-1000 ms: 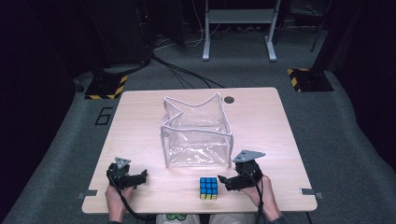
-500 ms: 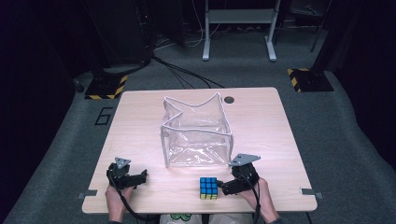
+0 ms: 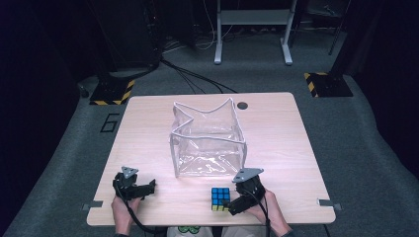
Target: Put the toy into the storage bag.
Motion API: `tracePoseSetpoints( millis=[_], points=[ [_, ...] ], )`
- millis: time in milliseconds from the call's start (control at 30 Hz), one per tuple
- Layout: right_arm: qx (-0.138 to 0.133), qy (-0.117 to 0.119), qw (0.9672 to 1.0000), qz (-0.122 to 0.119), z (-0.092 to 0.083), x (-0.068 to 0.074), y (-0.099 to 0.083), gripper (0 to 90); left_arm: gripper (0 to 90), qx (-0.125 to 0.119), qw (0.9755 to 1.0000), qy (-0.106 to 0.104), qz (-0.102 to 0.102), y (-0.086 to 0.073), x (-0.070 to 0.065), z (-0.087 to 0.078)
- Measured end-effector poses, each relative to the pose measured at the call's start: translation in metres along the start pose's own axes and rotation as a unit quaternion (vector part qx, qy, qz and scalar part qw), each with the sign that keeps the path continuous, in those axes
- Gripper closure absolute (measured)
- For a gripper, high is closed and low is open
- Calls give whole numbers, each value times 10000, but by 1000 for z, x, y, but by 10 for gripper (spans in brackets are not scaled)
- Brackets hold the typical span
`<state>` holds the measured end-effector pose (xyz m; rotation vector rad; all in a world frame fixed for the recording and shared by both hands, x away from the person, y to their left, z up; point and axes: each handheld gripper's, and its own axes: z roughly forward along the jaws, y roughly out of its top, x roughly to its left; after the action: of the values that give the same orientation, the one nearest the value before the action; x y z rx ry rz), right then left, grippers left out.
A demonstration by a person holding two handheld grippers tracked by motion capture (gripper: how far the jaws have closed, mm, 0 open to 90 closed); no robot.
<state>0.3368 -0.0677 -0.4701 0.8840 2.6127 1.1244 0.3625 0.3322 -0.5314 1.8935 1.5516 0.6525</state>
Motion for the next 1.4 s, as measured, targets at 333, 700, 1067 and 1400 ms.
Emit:
tracePoseSetpoints(
  millis=[333,700,1067,1400],
  points=[
    [188,186,9995,-195,19,9,3,0,6,18,10000,-3,-24,0,0,0],
    [382,166,9987,-295,33,13,2,0,6,22,10000,-7,-17,0,0,0],
    [401,75,9983,-405,39,14,1,208,6,12,10000,-8,-9,0,0,0],
    [343,73,9986,-403,38,14,0,335,6,-6,10000,-8,-30,0,0,0]
  ],
)
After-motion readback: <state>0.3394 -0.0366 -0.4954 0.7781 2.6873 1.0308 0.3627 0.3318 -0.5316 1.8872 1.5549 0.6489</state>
